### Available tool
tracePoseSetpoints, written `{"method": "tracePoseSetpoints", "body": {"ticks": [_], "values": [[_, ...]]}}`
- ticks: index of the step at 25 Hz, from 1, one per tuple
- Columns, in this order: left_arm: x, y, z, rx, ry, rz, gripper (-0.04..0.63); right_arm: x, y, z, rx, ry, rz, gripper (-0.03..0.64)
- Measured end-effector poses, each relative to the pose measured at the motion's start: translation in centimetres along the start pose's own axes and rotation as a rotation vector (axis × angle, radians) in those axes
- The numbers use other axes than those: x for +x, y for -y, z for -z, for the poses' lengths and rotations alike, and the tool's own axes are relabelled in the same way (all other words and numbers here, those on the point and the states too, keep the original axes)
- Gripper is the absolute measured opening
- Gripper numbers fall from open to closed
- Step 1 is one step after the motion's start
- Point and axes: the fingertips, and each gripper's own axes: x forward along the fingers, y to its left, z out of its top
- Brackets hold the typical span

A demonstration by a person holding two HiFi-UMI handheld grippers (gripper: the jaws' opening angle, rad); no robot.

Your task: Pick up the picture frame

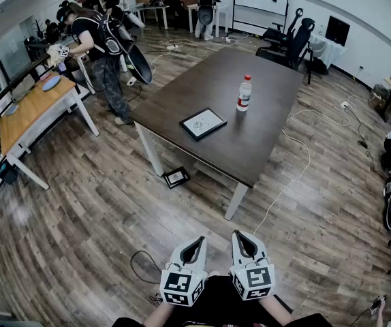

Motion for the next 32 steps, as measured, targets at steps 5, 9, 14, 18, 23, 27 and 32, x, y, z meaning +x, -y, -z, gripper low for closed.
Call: {"method": "tracePoseSetpoints", "body": {"ticks": [5, 9, 14, 18, 23, 27, 32], "values": [[-0.2, -0.1, -0.2, 0.004, -0.001, 0.007, 0.009, 0.1, -0.4, -0.2, 0.003, 0.003, 0.001, 0.005], [-0.4, 0.0, 0.0, -0.004, -0.001, 0.004, 0.009, -0.2, -0.5, -0.1, -0.001, 0.006, -0.002, 0.005], [-0.8, 0.0, 0.5, -0.026, 0.000, -0.018, 0.009, -0.8, -1.0, 0.1, -0.006, 0.015, -0.029, 0.006], [-0.6, -0.1, 0.7, -0.044, -0.005, -0.031, 0.009, -0.5, -0.8, 0.0, 0.006, 0.011, -0.049, 0.006], [0.6, -0.4, 0.7, -0.041, 0.000, -0.014, 0.009, 0.1, 0.0, -0.5, -0.001, 0.031, -0.033, 0.006], [2.2, -0.4, 0.0, -0.036, 0.014, 0.000, 0.009, 0.6, 1.3, -0.7, 0.000, 0.033, -0.006, 0.006], [4.3, -1.0, -0.5, -0.033, 0.007, 0.025, 0.009, 2.1, 2.1, -0.6, 0.009, 0.018, 0.004, 0.006]]}}
